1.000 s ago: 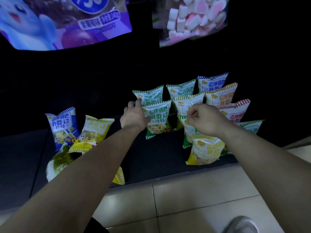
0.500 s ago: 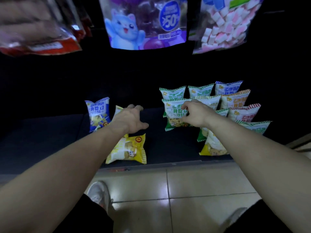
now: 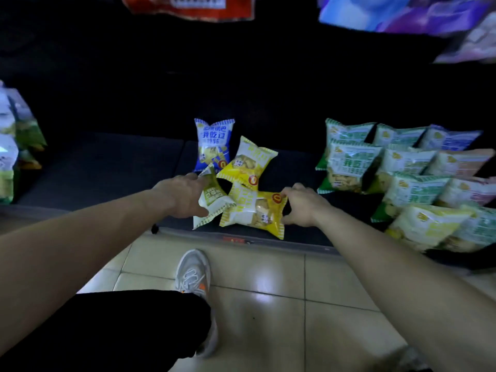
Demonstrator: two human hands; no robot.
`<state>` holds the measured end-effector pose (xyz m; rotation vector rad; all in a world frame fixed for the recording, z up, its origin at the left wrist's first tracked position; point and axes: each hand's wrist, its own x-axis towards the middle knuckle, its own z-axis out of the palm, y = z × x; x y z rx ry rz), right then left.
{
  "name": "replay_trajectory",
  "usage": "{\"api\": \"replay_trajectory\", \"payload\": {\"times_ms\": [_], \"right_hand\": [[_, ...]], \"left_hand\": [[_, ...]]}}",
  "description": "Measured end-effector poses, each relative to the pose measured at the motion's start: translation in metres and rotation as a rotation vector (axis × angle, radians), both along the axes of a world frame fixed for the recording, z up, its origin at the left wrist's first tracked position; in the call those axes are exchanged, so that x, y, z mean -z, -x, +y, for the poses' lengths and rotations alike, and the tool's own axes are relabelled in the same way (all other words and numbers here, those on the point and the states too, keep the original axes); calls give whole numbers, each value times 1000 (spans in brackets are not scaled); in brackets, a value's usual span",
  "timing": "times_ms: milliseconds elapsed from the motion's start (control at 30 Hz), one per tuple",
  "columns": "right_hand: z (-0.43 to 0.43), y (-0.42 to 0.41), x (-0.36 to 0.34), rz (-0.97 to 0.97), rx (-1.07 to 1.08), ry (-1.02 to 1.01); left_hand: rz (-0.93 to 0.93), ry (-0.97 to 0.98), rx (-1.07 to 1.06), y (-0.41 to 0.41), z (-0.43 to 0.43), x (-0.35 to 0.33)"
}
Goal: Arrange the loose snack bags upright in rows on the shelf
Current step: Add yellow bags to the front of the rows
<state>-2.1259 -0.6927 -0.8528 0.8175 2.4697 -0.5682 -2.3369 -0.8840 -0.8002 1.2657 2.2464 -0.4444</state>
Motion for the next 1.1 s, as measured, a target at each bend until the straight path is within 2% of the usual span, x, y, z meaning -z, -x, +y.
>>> {"api": "replay_trajectory", "payload": {"times_ms": [133,300,400,533,667,867,1100], "right_hand": [[4,4,16,65,22,-99],[12,36,44,-36,-1,-24],[19,42,48,-122,-49,-67],[17,40,43,-134,-163,-178],[12,26,34,-123,-138,-156],[23,-19,-28,-41,-45,-171],[42,-97,-148,128,19,-261]], "left_hand": [[-18,-91,67,-10,24,-13],[-67,-74,55,3,34,5],[-73,-79,66,4,39,9],[-66,-65,93,-1,44,10],[-40,-76,120,-7,46,-1],[7,-109,116,-23,45,-32],[-80,-273,44,-62,50,-88]]}}
